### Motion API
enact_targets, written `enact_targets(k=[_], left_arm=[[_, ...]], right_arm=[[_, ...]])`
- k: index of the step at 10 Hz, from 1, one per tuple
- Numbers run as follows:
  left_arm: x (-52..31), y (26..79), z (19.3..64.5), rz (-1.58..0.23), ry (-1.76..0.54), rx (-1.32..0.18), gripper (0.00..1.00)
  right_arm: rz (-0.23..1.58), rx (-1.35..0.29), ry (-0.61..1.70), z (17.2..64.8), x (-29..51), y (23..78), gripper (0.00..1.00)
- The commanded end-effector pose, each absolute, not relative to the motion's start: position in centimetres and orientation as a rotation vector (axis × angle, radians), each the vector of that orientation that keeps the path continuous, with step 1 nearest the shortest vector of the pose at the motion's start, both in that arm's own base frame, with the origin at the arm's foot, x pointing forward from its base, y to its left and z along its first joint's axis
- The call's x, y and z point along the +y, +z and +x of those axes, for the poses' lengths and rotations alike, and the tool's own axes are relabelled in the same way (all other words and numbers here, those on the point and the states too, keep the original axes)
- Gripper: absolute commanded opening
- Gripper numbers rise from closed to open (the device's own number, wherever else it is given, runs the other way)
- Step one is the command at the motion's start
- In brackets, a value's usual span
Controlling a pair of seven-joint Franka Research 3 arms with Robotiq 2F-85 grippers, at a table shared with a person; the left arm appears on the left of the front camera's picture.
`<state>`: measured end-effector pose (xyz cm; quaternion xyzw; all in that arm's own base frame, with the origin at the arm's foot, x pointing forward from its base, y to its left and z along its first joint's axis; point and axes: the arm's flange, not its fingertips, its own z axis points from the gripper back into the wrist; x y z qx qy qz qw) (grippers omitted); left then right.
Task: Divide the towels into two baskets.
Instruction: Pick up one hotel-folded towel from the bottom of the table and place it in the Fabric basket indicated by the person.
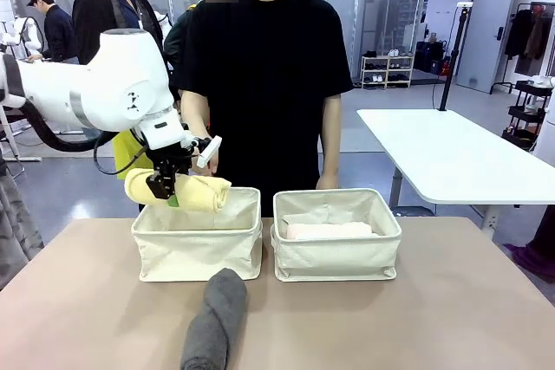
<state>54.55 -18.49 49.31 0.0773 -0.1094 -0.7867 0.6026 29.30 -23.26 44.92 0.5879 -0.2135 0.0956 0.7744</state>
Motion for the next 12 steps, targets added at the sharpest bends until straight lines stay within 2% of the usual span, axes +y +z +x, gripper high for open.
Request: enact_targets(k=[1, 3, 6, 7, 8, 9, 12], left_arm=[[-19.8, 48.3, 56.8, 0.166, -1.763, -0.289, 0.58], [-20.4, 45.8, 59.5, 0.133, -1.681, -0.293, 0.58], [-20.6, 43.2, 61.3, 0.099, -1.577, -0.294, 0.58], [-20.7, 42.7, 61.7, 0.096, -1.570, -0.307, 0.75], [-20.8, 42.4, 61.9, 0.098, -1.568, -0.298, 0.85], [-20.8, 42.3, 62.0, 0.099, -1.580, -0.289, 1.00], [-20.8, 42.6, 61.7, 0.100, -1.566, -0.288, 1.00]], right_arm=[[1.281, -0.469, 0.208, 29.1, -23.2, 45.3, 1.00], [1.281, -0.469, 0.208, 29.1, -23.2, 45.3, 1.00], [1.281, -0.469, 0.208, 29.1, -23.2, 45.3, 1.00], [1.281, -0.469, 0.208, 29.1, -23.2, 45.3, 1.00], [1.281, -0.469, 0.208, 29.1, -23.2, 45.3, 1.00], [1.281, -0.469, 0.208, 29.1, -23.2, 45.3, 1.00], [1.281, -0.469, 0.208, 29.1, -23.2, 45.3, 1.00]])
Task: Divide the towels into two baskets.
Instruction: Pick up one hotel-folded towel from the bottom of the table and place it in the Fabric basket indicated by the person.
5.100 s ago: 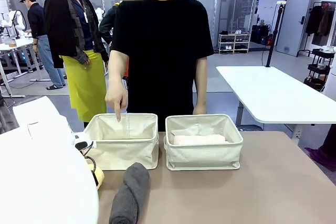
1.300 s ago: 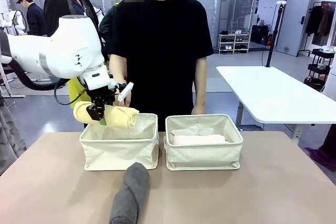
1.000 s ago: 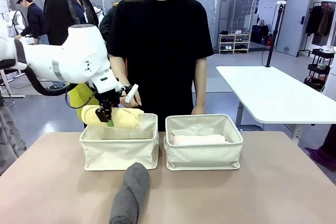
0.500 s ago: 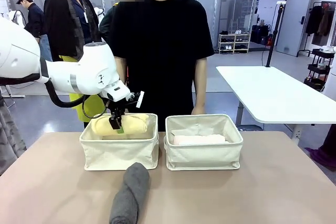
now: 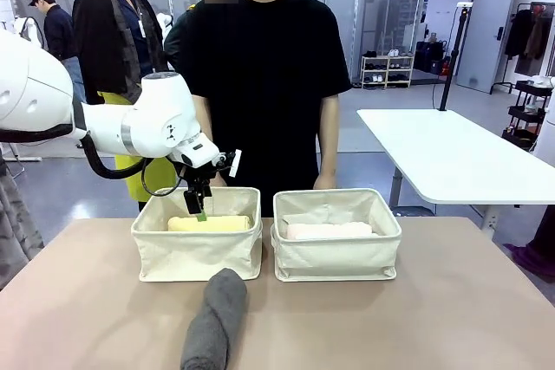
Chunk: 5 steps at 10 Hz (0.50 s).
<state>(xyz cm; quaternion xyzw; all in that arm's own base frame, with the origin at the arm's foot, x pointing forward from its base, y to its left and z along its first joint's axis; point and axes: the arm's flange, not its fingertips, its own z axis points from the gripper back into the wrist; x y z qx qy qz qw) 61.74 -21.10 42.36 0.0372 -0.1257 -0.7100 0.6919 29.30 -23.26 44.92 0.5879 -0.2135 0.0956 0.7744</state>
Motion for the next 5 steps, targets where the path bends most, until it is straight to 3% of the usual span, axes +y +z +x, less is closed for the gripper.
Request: enact_targets(k=[1, 5], left_arm=[[-20.94, 42.73, 61.47, 0.100, -1.558, -0.286, 1.00], [-21.10, 42.36, 61.74, 0.083, -1.587, -0.281, 1.00]], right_arm=[[1.281, -0.469, 0.208, 29.07, -23.22, 45.32, 1.00], [1.281, -0.469, 0.208, 29.07, -23.22, 45.32, 1.00]])
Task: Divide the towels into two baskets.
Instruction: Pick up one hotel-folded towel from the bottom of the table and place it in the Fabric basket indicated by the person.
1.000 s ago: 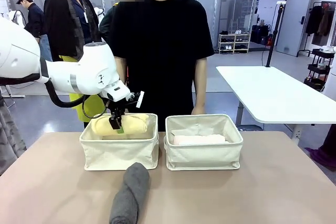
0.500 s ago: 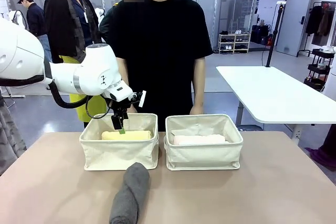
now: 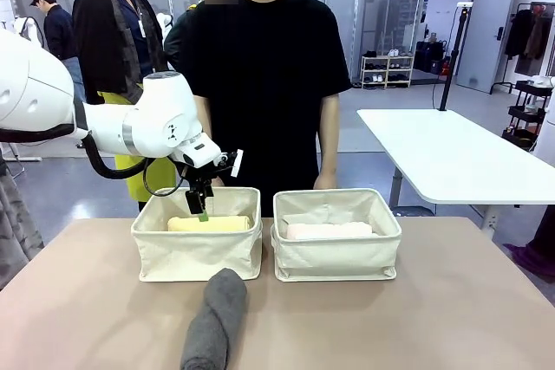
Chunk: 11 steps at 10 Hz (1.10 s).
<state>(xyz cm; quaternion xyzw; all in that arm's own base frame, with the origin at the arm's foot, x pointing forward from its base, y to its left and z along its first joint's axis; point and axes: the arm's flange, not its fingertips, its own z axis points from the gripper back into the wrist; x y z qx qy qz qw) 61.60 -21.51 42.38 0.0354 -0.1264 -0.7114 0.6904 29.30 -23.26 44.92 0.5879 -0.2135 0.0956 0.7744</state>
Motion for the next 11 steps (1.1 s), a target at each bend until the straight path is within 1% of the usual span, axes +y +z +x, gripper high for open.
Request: enact_targets(k=[1, 2, 3, 5, 8, 9, 11], left_arm=[[-21.1, 42.4, 61.7, 0.083, -1.587, -0.281, 1.00], [-21.5, 42.4, 61.6, 0.079, -1.591, -0.283, 1.00], [-21.3, 44.9, 61.4, 0.075, -1.520, -0.355, 1.00], [-19.6, 48.7, 59.2, 0.028, -1.399, -0.468, 1.00], [-16.4, 51.6, 55.7, -0.284, -1.283, -0.551, 1.00], [-15.2, 52.5, 54.7, -0.398, -1.248, -0.605, 1.00], [-14.2, 51.8, 53.7, -0.502, -1.225, -0.597, 1.00]], right_arm=[[1.281, -0.469, 0.208, 29.1, -23.2, 45.3, 1.00], [1.281, -0.469, 0.208, 29.1, -23.2, 45.3, 1.00], [1.281, -0.469, 0.208, 29.1, -23.2, 45.3, 1.00], [1.281, -0.469, 0.208, 29.1, -23.2, 45.3, 1.00], [1.281, -0.469, 0.208, 29.1, -23.2, 45.3, 1.00], [1.281, -0.469, 0.208, 29.1, -23.2, 45.3, 1.00], [1.281, -0.469, 0.208, 29.1, -23.2, 45.3, 1.00]])
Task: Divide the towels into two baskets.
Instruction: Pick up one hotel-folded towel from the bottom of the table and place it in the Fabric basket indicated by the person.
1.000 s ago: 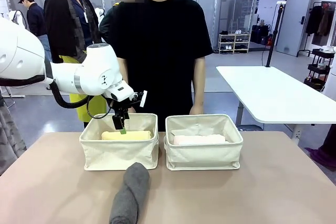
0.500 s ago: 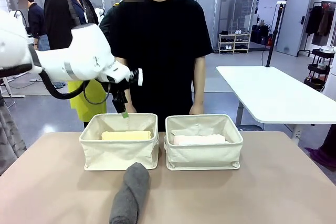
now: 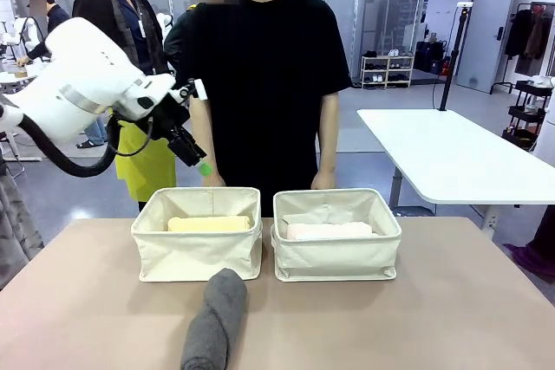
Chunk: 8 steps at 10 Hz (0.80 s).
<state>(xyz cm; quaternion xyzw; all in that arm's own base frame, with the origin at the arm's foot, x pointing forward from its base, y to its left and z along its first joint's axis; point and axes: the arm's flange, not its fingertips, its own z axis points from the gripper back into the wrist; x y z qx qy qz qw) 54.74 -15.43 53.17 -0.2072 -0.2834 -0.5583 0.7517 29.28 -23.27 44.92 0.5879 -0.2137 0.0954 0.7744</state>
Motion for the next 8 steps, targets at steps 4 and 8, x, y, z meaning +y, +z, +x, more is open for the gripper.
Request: enact_targets(k=[4, 8], left_arm=[[-16.49, 53.48, 55.52, -0.378, -1.238, -0.611, 1.00], [-16.49, 53.48, 55.52, -0.378, -1.238, -0.611, 1.00]], right_arm=[[1.281, -0.469, 0.208, 29.07, -23.22, 45.32, 1.00], [1.281, -0.469, 0.208, 29.07, -23.22, 45.32, 1.00]])
